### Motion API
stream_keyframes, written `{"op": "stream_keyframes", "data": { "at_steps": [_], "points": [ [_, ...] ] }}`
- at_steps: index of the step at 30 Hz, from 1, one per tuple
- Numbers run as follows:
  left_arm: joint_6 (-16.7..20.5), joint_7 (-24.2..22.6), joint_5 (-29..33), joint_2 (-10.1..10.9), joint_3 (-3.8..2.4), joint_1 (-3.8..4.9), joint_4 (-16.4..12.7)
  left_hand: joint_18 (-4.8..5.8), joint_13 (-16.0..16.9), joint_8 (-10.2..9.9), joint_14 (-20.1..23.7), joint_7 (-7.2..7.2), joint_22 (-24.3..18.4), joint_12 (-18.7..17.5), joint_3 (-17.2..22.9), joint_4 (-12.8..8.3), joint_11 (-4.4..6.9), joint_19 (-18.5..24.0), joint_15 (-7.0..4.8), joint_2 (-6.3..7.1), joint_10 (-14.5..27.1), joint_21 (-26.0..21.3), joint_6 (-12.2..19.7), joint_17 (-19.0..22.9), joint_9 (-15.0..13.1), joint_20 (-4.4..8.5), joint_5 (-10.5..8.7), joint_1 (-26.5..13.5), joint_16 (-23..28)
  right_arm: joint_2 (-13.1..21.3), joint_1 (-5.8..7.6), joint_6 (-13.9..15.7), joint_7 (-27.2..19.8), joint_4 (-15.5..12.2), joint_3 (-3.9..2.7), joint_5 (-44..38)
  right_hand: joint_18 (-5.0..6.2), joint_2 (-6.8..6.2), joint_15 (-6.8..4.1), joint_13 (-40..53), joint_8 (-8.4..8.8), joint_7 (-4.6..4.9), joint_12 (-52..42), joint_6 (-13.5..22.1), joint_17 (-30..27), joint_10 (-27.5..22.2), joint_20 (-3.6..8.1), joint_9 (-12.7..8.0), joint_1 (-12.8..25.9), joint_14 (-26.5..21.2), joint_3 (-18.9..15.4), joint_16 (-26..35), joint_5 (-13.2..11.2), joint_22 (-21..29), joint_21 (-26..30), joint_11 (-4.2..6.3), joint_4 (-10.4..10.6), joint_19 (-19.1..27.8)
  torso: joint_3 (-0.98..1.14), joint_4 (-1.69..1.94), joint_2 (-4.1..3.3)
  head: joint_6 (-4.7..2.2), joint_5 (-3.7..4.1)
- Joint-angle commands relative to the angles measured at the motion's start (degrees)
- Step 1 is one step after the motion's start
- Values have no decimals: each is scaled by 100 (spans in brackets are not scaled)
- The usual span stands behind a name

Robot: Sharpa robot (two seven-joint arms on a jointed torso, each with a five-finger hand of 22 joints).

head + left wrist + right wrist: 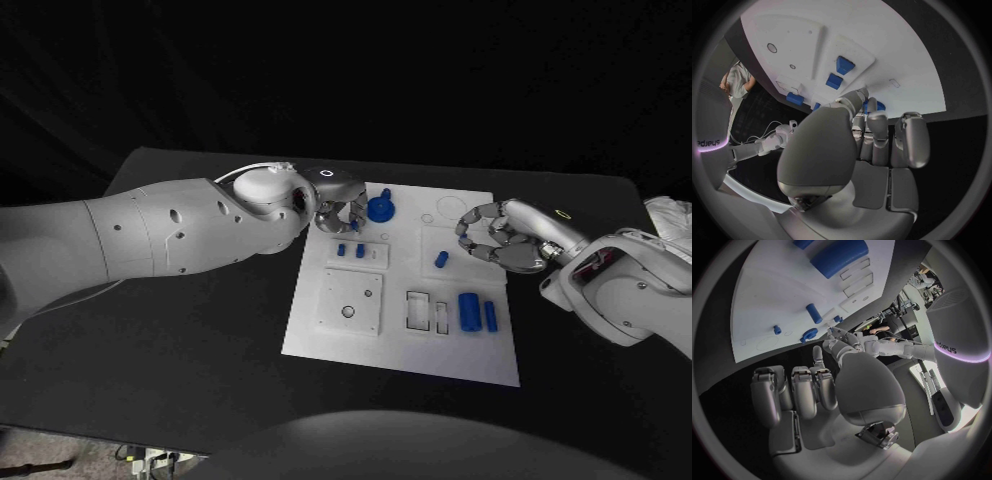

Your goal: Assemble the parts on the task board

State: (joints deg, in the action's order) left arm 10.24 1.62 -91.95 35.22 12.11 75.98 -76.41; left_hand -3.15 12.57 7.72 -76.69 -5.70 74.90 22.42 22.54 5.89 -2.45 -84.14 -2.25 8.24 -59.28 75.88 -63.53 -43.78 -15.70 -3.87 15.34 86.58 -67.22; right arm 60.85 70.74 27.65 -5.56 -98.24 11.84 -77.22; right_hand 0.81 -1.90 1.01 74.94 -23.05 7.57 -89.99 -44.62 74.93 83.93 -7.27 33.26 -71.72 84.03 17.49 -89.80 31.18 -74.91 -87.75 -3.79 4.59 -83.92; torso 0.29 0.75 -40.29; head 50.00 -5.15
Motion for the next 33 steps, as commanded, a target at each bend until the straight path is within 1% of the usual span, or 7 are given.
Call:
{"op": "stream_keyframes", "data": {
  "at_steps": [1, 4, 11, 22, 33],
  "points": [
    [-45, -17, 19, -36, -5, -1, 3, 3, -7, -12, 16, -18, 1091, -14, 32, 3, -11, -15, 14, -5, -30, 21, 25, 1, -6, 6, 2, 9, -26, -3, -7, -36, -4, 0, 0, -16, 4, -22, -56, 1506, -24, -14, -1, -35, 1507, 607, 42, -5, -58, 597, 13, -20, 20, -1397, 31, 27, -14, -370, 2, -7, 0, 0, -6],
    [-66, -18, 19, -55, -5, -3, 12, 3, -8, -12, 19, -18, 1090, -15, 32, 2, -11, -14, 15, -4, -34, 19, 24, 14, -6, 5, 2, 10, -21, 0, -7, -38, 1, -1, 0, -16, 4, -22, -56, 1506, -24, -14, -1, -35, 1507, 607, 42, -5, -58, 597, 13, -20, 20, -1397, 31, 27, -14, -370, 4, -3, 0, 0, 3],
    [-190, 15, 19, -116, -5, -7, 52, 0, -10, -14, 26, -18, 1086, -17, 32, 0, -10, -9, 17, -3, -38, 5, 25, 35, -5, 4, 2, 13, -11, 3, -8, -43, 9, 1, 0, -16, 4, -22, -56, 1506, -24, -14, -1, -35, 1507, 607, 42, -5, -58, 597, 13, -20, 20, -1397, 31, 27, -14, -370, 5, -3, 1, 0, -4],
    [-378, 86, 18, -112, -4, -35, 70, -5, -19, -23, 44, -19, 1080, -32, 32, -11, -14, 1, 25, 12, -42, -17, 33, 75, 1, -2, 6, 20, 7, 21, -8, -47, 22, -8, 0, -16, 5, -20, -57, 1506, -25, -15, -1, -40, 1507, 607, 43, -6, -66, 597, 17, -20, 20, -1397, 32, 28, -20, -368, 0, 4, 1, 0, 10],
    [-380, 102, 13, -107, -4, -45, 67, -9, -45, -56, 73, -24, 1077, -79, 49, -32, -26, 10, 29, 21, -32, -33, 65, 107, 20, -12, 31, 41, 21, 18, -9, -58, 31, -10, 0, -16, 6, -19, -58, 1506, -24, -15, -1, -41, 1507, 607, 44, -7, -69, 597, 19, -20, 20, -1396, 35, 28, -23, -366, -1, 0, -1, 0, -6]
  ]
}}
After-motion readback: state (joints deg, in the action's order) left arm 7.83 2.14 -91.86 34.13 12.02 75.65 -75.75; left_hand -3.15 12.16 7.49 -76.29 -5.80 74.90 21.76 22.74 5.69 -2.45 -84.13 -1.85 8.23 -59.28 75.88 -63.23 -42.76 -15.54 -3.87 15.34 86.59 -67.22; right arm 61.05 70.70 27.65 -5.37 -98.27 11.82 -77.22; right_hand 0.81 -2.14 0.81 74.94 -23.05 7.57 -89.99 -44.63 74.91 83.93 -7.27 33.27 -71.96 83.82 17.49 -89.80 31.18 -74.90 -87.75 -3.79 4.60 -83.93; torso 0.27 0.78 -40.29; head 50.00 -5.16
